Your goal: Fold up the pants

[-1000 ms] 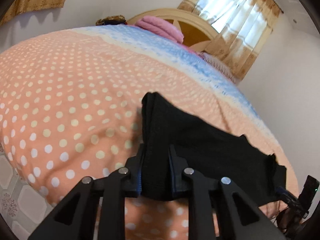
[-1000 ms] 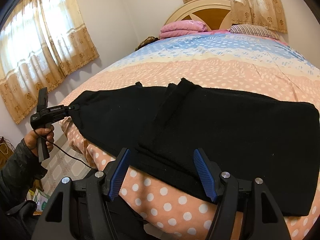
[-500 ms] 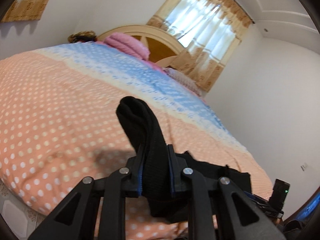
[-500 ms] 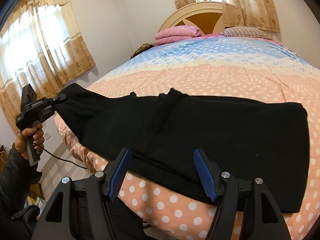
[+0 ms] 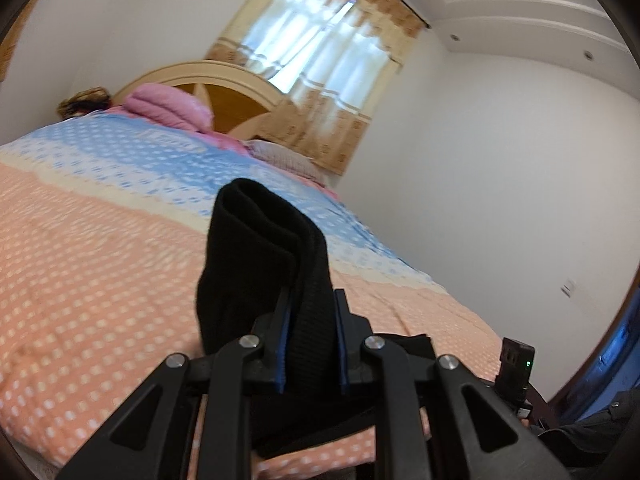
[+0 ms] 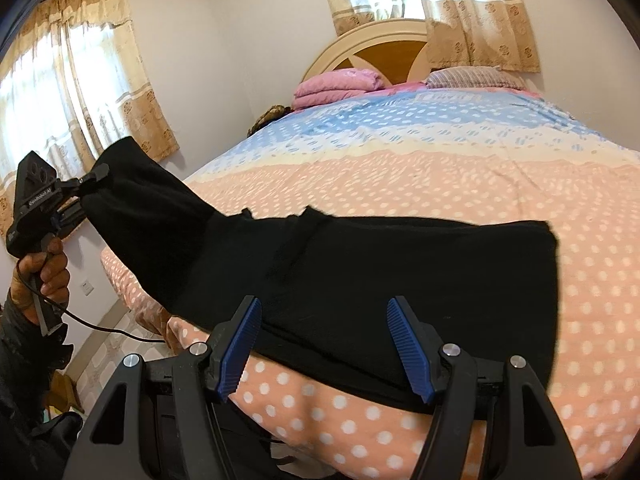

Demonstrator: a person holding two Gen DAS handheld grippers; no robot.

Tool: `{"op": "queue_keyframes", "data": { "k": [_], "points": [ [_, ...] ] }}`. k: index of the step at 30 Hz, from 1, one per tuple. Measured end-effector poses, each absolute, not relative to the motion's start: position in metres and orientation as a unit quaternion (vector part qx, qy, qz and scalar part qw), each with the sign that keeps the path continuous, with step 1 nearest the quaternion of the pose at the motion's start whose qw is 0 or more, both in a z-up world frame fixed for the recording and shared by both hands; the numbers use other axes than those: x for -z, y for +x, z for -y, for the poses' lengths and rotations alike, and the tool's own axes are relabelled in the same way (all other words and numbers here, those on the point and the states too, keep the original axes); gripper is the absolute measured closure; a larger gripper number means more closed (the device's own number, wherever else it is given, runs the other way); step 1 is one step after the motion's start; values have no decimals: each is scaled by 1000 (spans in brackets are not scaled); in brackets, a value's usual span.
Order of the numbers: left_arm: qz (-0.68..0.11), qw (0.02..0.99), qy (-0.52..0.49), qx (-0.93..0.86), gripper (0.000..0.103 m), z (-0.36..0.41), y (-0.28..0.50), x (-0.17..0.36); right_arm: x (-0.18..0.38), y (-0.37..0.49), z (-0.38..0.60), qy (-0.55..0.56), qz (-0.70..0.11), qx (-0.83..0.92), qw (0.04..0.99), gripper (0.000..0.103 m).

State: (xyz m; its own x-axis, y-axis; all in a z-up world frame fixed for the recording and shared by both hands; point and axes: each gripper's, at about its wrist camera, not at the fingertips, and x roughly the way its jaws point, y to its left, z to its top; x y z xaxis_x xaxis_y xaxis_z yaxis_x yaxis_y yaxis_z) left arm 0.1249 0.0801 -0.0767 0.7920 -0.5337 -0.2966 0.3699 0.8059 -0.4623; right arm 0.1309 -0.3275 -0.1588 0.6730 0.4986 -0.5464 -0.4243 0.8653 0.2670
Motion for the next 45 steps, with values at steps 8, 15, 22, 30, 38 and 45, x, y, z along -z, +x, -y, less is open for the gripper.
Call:
{"op": "queue_keyframes", "data": {
  "k": [8,15,22,30,38,45],
  "points": [
    [-217,910,-166,311,84,-17,137,56,155,129,372,77,-311,-214,923,36],
    [-223,898,-142,352,84,30,143,44,153,128,401,95,-304,-188,929,36],
    [-240,876,-109,403,84,85,145,34,157,131,429,124,-298,-164,932,36],
    [-311,846,-47,431,84,157,162,70,166,142,464,181,-299,-119,929,36],
    [-370,828,9,421,84,209,173,128,176,146,471,186,-303,-109,928,36],
    [-357,834,18,419,71,218,158,131,185,146,476,192,-308,-103,926,36]
  ]
}}
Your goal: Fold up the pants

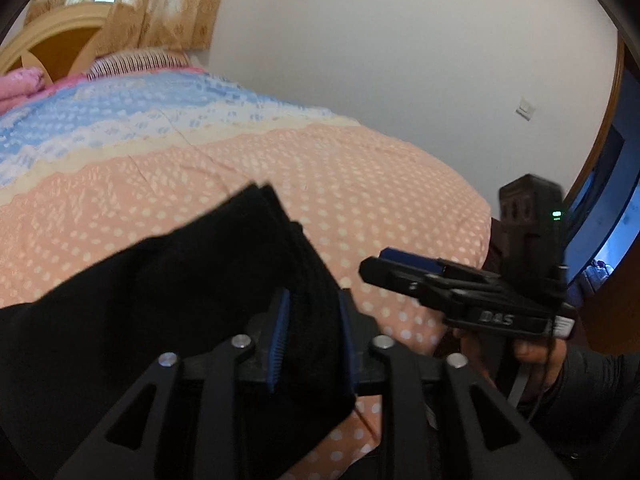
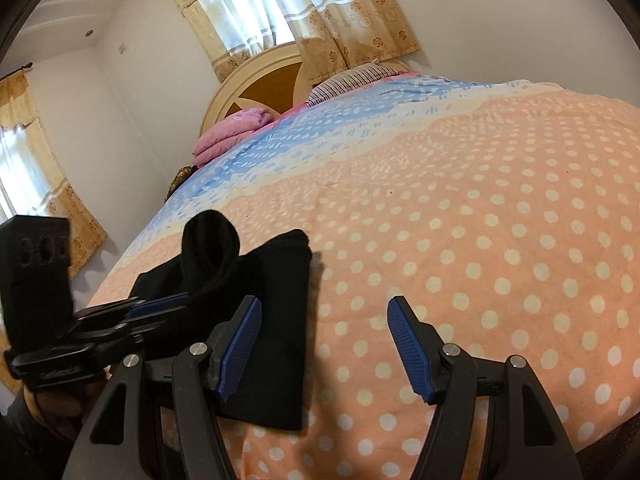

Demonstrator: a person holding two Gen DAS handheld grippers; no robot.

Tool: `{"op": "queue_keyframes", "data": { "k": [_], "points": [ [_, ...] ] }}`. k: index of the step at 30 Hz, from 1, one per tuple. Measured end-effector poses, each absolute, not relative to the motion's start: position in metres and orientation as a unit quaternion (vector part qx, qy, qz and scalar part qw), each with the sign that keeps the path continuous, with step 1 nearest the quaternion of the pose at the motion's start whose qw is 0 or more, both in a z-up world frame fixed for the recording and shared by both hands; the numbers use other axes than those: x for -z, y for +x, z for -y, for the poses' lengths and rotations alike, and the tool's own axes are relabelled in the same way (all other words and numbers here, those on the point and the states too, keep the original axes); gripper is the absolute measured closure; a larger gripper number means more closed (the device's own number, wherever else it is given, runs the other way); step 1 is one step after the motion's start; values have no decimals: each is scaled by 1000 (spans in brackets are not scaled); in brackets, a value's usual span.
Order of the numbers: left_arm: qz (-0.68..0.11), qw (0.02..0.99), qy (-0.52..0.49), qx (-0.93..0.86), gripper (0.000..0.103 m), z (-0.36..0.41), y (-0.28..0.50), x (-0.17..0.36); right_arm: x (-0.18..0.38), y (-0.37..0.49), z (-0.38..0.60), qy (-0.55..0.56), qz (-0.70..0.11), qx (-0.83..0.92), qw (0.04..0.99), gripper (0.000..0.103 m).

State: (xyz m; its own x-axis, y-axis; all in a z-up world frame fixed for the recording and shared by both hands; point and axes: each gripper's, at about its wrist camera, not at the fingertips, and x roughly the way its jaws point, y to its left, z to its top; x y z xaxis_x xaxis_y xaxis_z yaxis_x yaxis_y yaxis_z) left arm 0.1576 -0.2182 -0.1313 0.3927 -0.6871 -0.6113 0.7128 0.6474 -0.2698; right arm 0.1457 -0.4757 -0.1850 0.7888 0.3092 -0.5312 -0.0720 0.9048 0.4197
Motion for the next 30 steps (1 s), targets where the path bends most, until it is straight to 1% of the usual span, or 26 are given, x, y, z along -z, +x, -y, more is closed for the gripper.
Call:
{"op": "queue_keyframes", "data": {
  "k": [1,2,3,4,5,7,9,11,15,18,19,20,21,22,26,30],
  "points": [
    [-349,837,17,422,63,215,150,127,185,145,477,196,-307,-102,926,36],
    [-342,840,16,422,51,211,147,124,185,144,477,197,-306,-102,926,36],
    [-331,847,11,416,45,204,142,118,185,145,478,197,-305,-102,926,36],
    [-325,851,8,412,36,203,143,117,183,143,477,197,-303,-102,927,36],
    [-315,858,2,407,32,194,140,113,181,142,478,199,-302,-102,927,36],
    [-305,869,-3,389,28,183,145,111,172,137,475,208,-298,-111,925,36],
    [-297,888,-1,350,20,163,146,113,164,135,467,206,-298,-131,923,36],
    [-291,908,14,300,10,151,152,119,156,134,451,187,-306,-152,921,36],
    [-303,923,3,236,10,121,157,131,153,139,418,149,-330,-162,918,36],
    [-310,925,-16,220,10,107,161,138,161,152,409,154,-359,-152,908,37],
    [-311,925,-18,216,10,105,162,140,165,157,407,155,-373,-152,902,51],
    [-312,925,-20,213,10,103,162,142,166,159,405,150,-382,-149,900,63],
    [-313,925,-22,213,10,102,164,143,167,160,402,143,-389,-145,899,82],
    [-315,925,-28,213,10,101,164,144,165,158,402,143,-386,-149,899,86],
    [-313,925,-36,211,6,99,167,149,156,145,412,147,-358,-153,909,87],
    [-322,923,-33,206,1,97,172,161,179,147,427,159,-387,-121,900,87]
  ]
}}
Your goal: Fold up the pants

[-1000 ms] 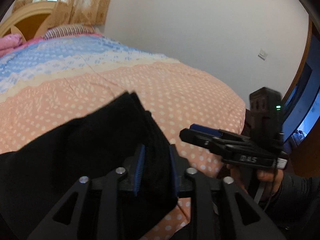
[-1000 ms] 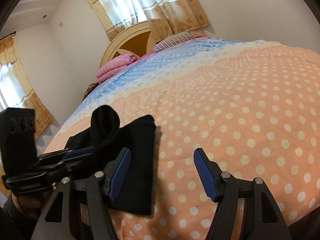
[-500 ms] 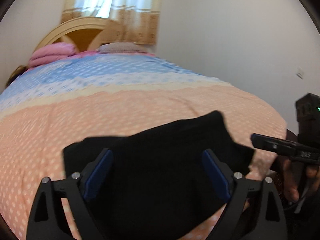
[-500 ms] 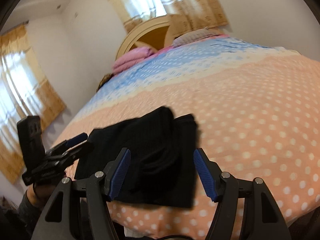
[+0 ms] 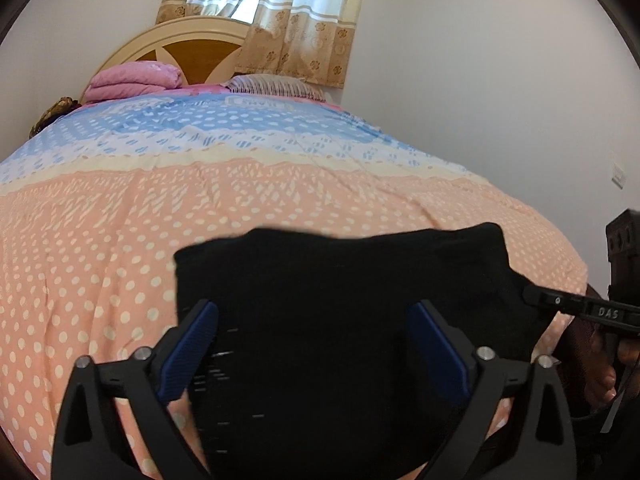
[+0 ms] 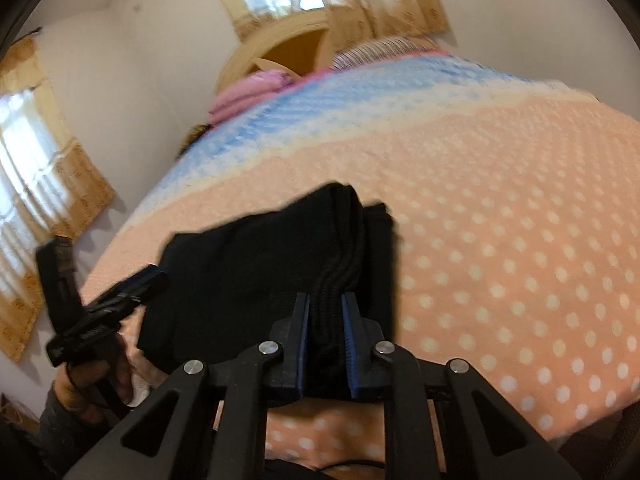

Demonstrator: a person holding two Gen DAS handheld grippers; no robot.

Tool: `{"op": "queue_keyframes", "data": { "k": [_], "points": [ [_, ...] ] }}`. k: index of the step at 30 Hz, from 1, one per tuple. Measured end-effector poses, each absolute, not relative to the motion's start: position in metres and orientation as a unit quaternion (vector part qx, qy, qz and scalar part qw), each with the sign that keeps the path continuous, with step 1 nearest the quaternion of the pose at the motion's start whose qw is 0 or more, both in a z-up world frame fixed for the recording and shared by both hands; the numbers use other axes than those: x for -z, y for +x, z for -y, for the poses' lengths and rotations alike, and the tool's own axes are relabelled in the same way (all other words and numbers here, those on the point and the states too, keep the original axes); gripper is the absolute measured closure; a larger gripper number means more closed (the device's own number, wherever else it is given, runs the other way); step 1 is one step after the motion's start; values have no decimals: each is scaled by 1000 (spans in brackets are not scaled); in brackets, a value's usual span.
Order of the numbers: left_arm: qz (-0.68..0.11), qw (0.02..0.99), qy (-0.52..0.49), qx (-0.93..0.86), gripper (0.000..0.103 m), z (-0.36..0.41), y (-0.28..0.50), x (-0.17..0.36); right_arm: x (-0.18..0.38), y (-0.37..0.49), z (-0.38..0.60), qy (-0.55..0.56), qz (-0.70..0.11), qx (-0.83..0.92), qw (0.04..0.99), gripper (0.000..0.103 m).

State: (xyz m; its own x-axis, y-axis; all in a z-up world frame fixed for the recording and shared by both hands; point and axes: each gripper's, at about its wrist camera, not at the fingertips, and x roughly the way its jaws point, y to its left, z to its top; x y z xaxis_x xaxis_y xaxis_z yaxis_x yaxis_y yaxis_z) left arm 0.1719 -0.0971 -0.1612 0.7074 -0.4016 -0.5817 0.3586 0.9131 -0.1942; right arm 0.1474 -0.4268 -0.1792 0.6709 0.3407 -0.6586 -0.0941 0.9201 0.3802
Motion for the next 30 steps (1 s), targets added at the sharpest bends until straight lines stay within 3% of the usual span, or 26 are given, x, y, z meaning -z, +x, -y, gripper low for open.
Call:
{"op": "queue_keyframes", "data": {
  "k": [5,9,15,19,21,25,30],
  "points": [
    [-340,920,-15,197,1,100,175,175,190,149,434,170,-399,-123,893,84],
    [-340,920,-20,195,1,97,175,176,174,149,435,139,-386,-90,908,54],
    [-341,920,-20,195,1,98,177,176,148,184,417,119,-360,-106,919,46],
    [-343,919,-20,195,1,99,176,176,163,209,414,137,-388,-116,904,49],
    [-343,918,-19,196,0,99,176,177,171,212,416,143,-394,-105,902,71],
    [-344,917,-20,199,0,99,176,178,176,209,425,162,-387,-102,902,85],
    [-345,917,-12,199,0,101,176,178,181,208,427,144,-386,-97,906,87]
  ]
}}
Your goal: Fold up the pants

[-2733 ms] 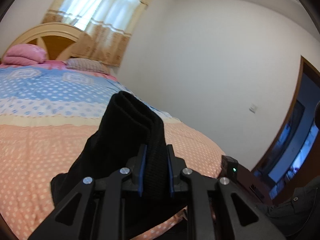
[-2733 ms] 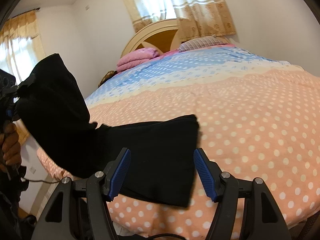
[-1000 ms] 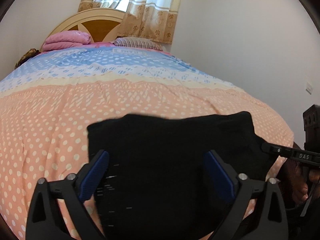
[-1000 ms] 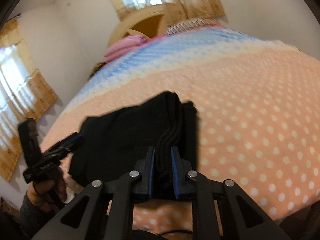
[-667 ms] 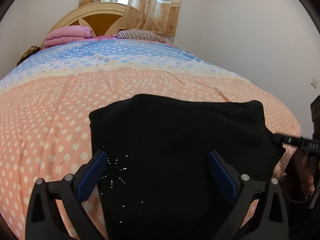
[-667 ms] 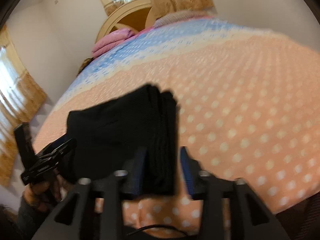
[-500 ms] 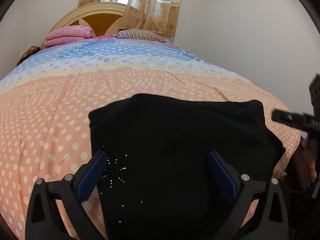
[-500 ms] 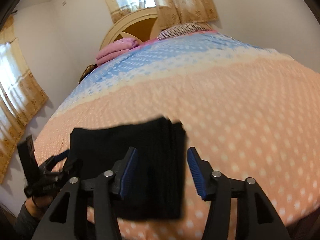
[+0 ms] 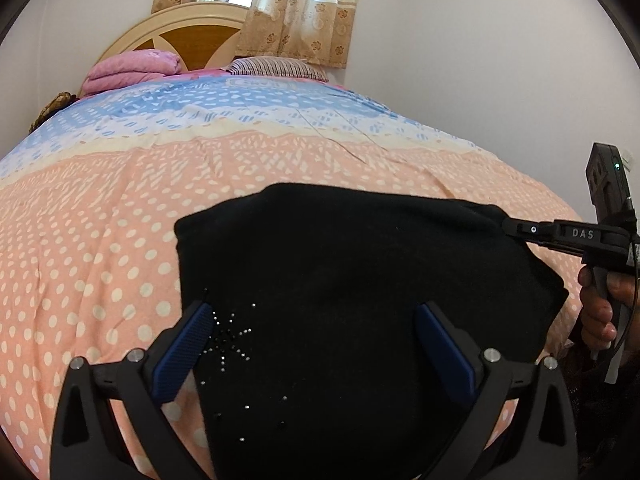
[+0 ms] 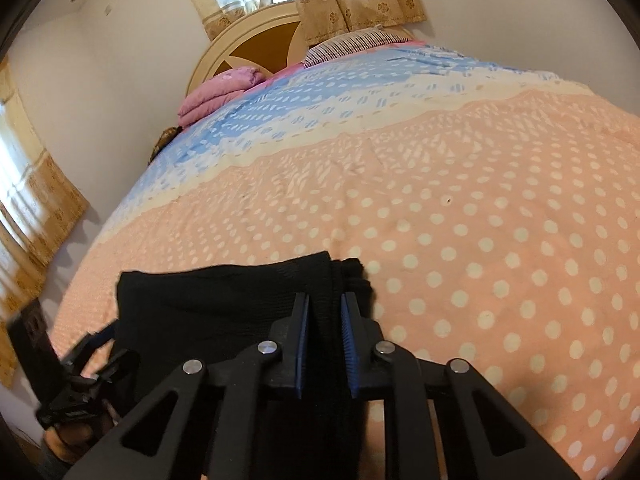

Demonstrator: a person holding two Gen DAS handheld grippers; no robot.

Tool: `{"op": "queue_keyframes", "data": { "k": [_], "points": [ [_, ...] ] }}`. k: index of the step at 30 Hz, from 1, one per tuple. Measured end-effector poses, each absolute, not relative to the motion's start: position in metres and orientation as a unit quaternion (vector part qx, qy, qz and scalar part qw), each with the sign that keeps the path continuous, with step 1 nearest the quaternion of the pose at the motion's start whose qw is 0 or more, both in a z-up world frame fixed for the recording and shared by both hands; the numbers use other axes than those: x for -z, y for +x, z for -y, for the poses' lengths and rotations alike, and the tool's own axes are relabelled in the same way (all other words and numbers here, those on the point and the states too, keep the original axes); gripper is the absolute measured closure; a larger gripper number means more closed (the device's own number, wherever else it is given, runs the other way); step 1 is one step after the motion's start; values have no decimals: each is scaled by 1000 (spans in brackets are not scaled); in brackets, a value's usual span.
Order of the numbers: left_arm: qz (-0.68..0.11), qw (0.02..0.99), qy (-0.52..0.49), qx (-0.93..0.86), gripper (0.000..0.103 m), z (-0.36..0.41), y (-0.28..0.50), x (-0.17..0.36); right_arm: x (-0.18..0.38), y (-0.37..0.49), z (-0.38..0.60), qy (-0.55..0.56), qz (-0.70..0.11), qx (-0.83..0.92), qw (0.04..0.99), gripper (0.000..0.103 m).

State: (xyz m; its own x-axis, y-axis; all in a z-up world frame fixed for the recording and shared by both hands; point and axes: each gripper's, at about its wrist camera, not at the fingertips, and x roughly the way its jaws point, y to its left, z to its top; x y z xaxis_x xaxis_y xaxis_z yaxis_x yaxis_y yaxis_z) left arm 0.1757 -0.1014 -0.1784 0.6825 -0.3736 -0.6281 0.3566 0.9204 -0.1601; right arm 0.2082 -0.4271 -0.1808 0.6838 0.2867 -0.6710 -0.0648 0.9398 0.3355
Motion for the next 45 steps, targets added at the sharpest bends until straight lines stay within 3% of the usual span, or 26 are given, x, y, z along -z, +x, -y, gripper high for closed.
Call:
{"op": "queue_keyframes", "data": {
  "k": [5,7,9,17,19,26,30,36,40,45],
  "points": [
    [-347,917,-10,197,0,102,176,178,176,202,424,128,-379,-96,911,83],
    [-348,917,-10,197,0,102,177,178,173,196,421,122,-381,-90,912,67],
    [-348,917,-9,197,0,101,177,178,169,184,419,119,-380,-94,913,58],
    [-349,915,-19,203,0,92,166,176,181,133,405,81,-402,-112,905,57],
    [-354,913,-11,201,0,93,165,179,191,133,408,72,-415,-109,900,64],
    [-352,917,-2,189,0,81,156,176,194,131,410,57,-430,-113,894,65],
    [-352,918,7,185,0,66,148,179,165,125,405,19,-388,-88,917,64],
    [-365,910,-10,196,0,64,147,193,126,165,341,27,-333,-230,914,64],
    [-362,911,13,197,0,72,143,197,151,209,278,6,-389,-311,867,60],
    [-362,910,15,201,0,71,142,200,193,253,269,15,-437,-265,860,60]
  ]
}}
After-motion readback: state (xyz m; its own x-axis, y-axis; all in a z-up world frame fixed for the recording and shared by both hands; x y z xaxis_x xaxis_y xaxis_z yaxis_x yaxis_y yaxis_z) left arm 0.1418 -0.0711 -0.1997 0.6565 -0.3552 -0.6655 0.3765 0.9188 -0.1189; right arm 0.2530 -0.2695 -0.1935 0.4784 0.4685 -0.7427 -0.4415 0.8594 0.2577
